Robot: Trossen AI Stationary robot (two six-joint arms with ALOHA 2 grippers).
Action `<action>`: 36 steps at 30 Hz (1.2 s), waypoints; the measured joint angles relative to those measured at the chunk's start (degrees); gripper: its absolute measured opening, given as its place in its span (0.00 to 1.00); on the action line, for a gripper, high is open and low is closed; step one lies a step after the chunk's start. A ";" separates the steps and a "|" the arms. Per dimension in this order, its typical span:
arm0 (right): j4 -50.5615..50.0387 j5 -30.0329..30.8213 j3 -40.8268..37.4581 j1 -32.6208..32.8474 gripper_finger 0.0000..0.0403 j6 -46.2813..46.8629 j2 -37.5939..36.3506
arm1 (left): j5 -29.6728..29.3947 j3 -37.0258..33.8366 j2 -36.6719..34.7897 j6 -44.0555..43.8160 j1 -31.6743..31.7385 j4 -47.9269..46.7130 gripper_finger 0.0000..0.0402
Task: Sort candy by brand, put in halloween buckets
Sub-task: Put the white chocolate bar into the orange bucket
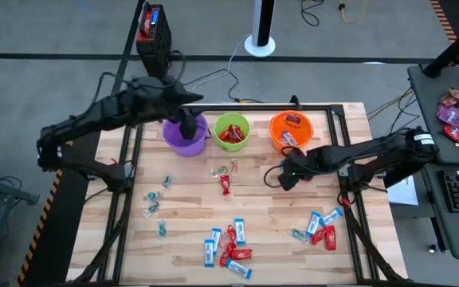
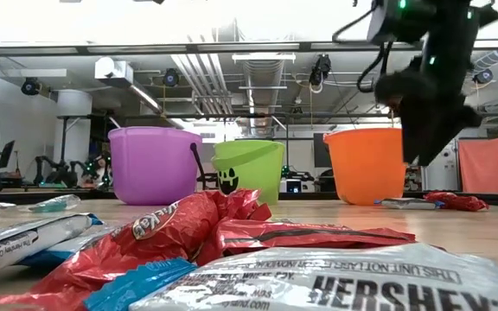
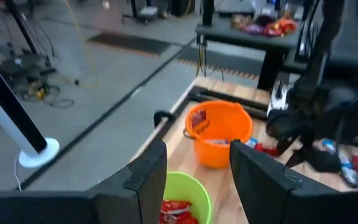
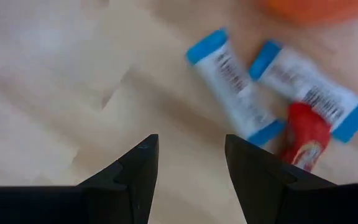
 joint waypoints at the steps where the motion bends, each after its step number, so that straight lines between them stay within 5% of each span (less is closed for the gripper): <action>1: 0.84 2.03 -0.90 -0.04 0.44 1.55 0.49 | -0.04 0.00 -0.50 0.22 0.00 -0.01 0.40; 5: 2.74 7.85 -3.47 0.19 0.44 7.64 2.16 | -0.04 -0.02 -1.48 0.56 0.00 -0.23 0.40; 16: 13.86 11.01 -7.38 0.32 0.36 10.08 10.47 | -0.02 -0.11 -0.22 0.93 -0.22 -3.11 0.40; 21: 15.97 4.69 -5.83 3.55 0.32 9.31 12.00 | 0.00 -0.13 0.27 1.18 -0.33 -3.29 0.40; 29: 5.68 -3.70 0.64 5.96 0.35 11.28 5.43 | 0.02 -0.13 0.30 2.35 -0.59 -3.61 0.39; 32: 6.71 -6.87 1.07 6.12 0.40 -2.09 3.21 | 0.02 -0.13 0.57 3.12 -0.59 -3.62 0.38; 36: 5.43 -3.63 0.96 6.67 0.49 -29.44 2.50 | 0.04 -0.13 0.66 4.33 -0.59 -3.60 0.38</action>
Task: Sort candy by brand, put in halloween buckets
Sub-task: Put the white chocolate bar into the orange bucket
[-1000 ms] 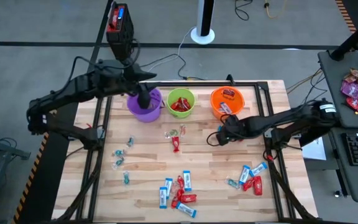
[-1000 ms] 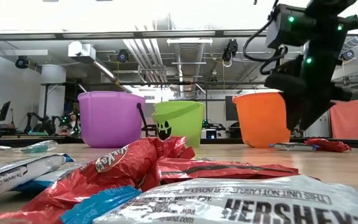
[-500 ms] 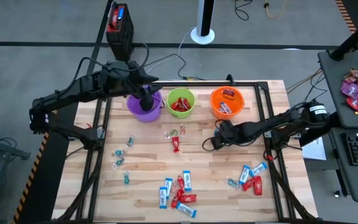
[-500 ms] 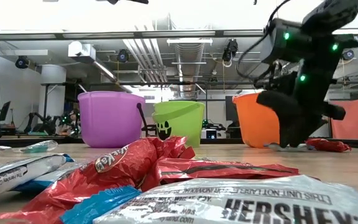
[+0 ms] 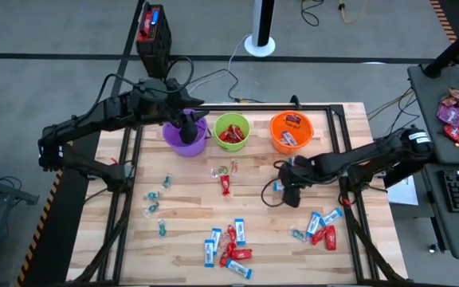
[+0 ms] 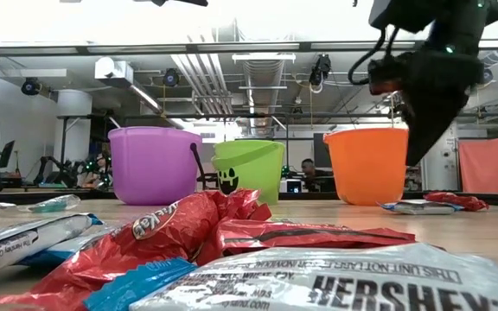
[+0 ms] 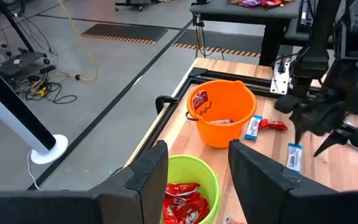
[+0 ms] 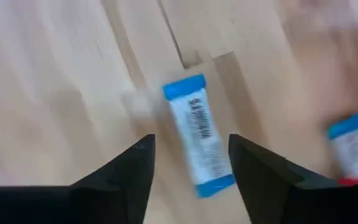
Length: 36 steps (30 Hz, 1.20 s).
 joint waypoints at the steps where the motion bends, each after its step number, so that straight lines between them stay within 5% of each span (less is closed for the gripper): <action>1: -0.36 0.97 -0.13 -0.22 0.51 -4.34 0.28 | -0.01 0.00 0.00 0.21 0.00 0.01 0.38; 8: -0.55 -2.00 -0.37 -3.79 0.62 -18.87 5.17 | 0.09 0.00 0.00 0.34 0.00 -0.01 0.38; 14: 0.02 -5.46 -0.43 -4.20 0.61 -19.70 12.07 | 0.09 0.00 0.00 1.10 0.00 0.01 0.38; 19: 1.00 -6.58 -0.23 -4.28 0.49 -17.92 16.83 | 0.07 0.00 0.00 1.30 0.00 0.08 0.38; 28: 3.43 -9.21 -0.26 -4.29 0.11 -17.05 17.31 | 0.00 0.00 0.00 3.12 0.00 0.02 0.38; 36: 3.12 -9.72 4.80 -4.54 0.08 -11.81 7.77 | -0.10 0.02 0.00 4.24 0.02 -0.10 0.38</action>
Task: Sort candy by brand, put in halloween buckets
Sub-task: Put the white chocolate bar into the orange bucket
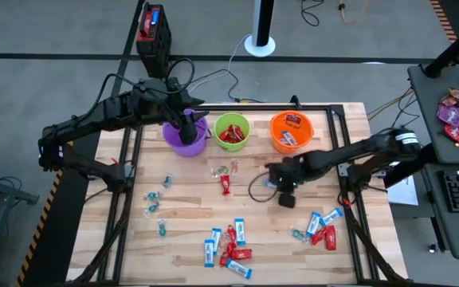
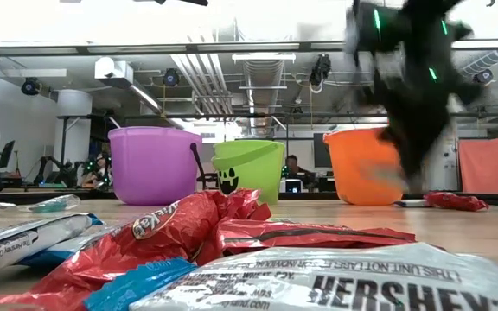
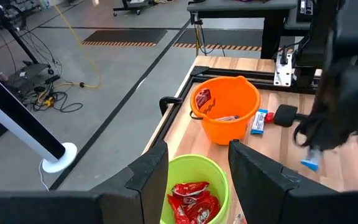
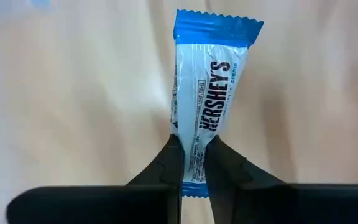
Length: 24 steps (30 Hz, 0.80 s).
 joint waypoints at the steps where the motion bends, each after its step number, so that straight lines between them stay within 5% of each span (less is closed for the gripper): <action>1: 1.45 0.04 2.38 -0.31 0.08 0.38 -1.14 | 0.02 -0.02 0.00 -0.06 0.01 0.11 0.38; 3: 4.74 2.41 7.61 -1.26 0.08 0.93 -2.00 | 0.00 0.00 0.00 -0.67 0.02 1.27 0.38; 6: 8.43 15.19 17.53 -4.08 0.08 0.91 -1.70 | -0.03 0.79 0.02 -1.38 0.02 1.98 0.38; 10: 0.96 27.08 32.48 -13.01 0.08 3.46 0.01 | -0.32 3.50 0.02 -1.47 0.02 2.06 0.38; 14: -26.32 18.69 48.51 -25.37 0.08 17.20 4.63 | -5.25 6.14 0.02 -0.38 0.07 2.18 0.38; 18: -53.66 6.82 58.94 -32.70 0.09 19.10 10.43 | -10.99 7.64 0.02 2.28 0.39 2.09 0.38; 24: -47.54 1.10 59.01 -33.46 0.09 14.43 11.71 | -16.89 7.99 0.02 2.80 2.63 1.64 0.38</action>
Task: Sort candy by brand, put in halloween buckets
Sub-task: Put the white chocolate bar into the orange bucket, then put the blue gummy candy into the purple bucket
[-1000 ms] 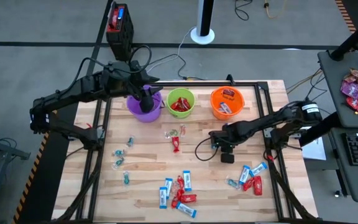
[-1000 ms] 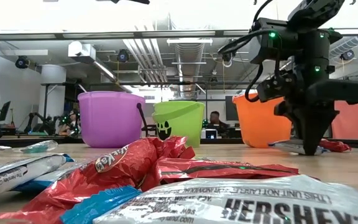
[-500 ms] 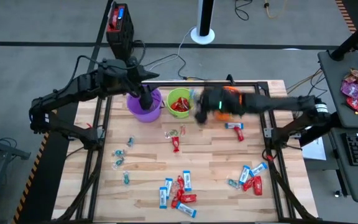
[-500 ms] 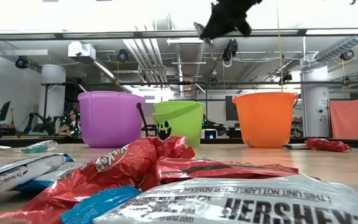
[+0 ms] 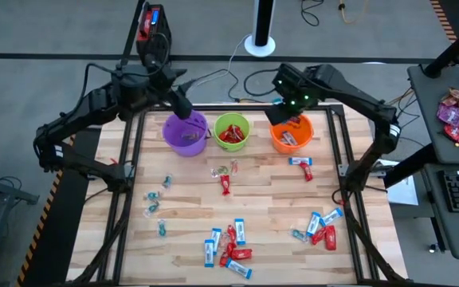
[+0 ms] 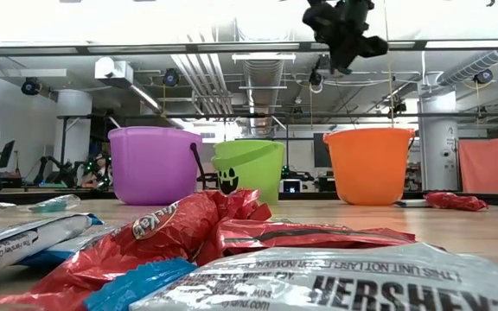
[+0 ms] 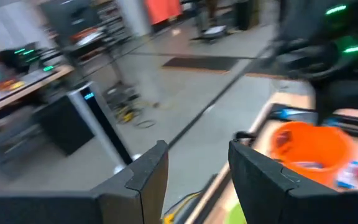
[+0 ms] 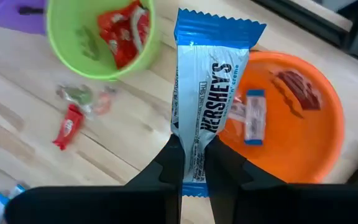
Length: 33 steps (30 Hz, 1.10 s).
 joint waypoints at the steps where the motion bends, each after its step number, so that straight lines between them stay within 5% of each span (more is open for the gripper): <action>1: -1.11 0.23 -0.40 -0.33 0.09 0.00 0.24 | -1.76 -0.01 0.00 -0.53 0.34 -0.42 0.38; 7: -3.41 1.49 -8.75 -1.51 0.08 -1.71 0.27 | -5.61 -0.03 0.03 -1.24 2.98 -1.66 0.38; 14: 4.84 2.45 -23.42 -4.54 0.09 -7.12 -3.06 | -5.64 -0.05 0.42 -1.94 5.24 -1.57 0.38; 27: 10.97 1.98 -29.84 -6.20 0.43 -5.88 -7.46 | -5.16 -0.07 2.80 -6.64 5.46 -7.30 0.38; 30: 10.92 1.96 -28.98 -6.44 0.47 -5.86 -7.57 | -1.36 -0.07 3.21 -11.03 5.48 -15.35 0.38; 33: 11.07 1.96 -28.05 -6.42 0.50 -5.68 -7.80 | 11.16 -0.07 2.84 -16.06 5.44 -28.54 0.38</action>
